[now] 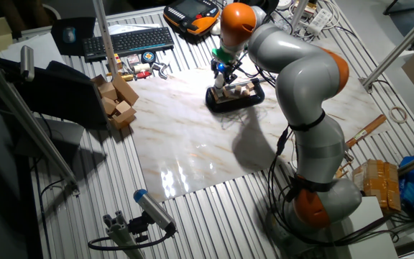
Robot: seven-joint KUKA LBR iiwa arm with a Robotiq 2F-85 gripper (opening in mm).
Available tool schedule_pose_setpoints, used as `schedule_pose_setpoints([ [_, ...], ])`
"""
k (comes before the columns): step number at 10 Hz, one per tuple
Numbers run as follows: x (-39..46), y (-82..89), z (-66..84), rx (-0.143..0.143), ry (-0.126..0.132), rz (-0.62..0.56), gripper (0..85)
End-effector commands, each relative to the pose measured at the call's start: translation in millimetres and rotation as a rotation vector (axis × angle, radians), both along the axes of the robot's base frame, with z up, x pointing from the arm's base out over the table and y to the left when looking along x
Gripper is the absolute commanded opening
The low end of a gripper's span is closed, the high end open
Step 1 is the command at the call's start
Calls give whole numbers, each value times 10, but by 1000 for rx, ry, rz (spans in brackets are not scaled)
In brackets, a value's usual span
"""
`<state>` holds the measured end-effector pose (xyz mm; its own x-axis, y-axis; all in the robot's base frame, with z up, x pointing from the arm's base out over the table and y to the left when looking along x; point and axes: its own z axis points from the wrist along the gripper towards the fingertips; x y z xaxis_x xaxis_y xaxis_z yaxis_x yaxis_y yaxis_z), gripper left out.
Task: Install the light bulb by rotating it
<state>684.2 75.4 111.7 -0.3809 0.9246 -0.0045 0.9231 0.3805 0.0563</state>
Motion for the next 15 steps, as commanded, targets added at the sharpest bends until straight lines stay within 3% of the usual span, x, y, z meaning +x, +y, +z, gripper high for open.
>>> schedule_pose_setpoints([
  [1,3,1,1,-2,-9,-27,0],
  [11,9,13,6,-4,-23,-219,0],
  [13,14,13,-5,7,-53,-222,0],
  [14,14,14,-6,6,-57,-222,340],
  [15,13,15,-7,7,-57,-217,510],
])
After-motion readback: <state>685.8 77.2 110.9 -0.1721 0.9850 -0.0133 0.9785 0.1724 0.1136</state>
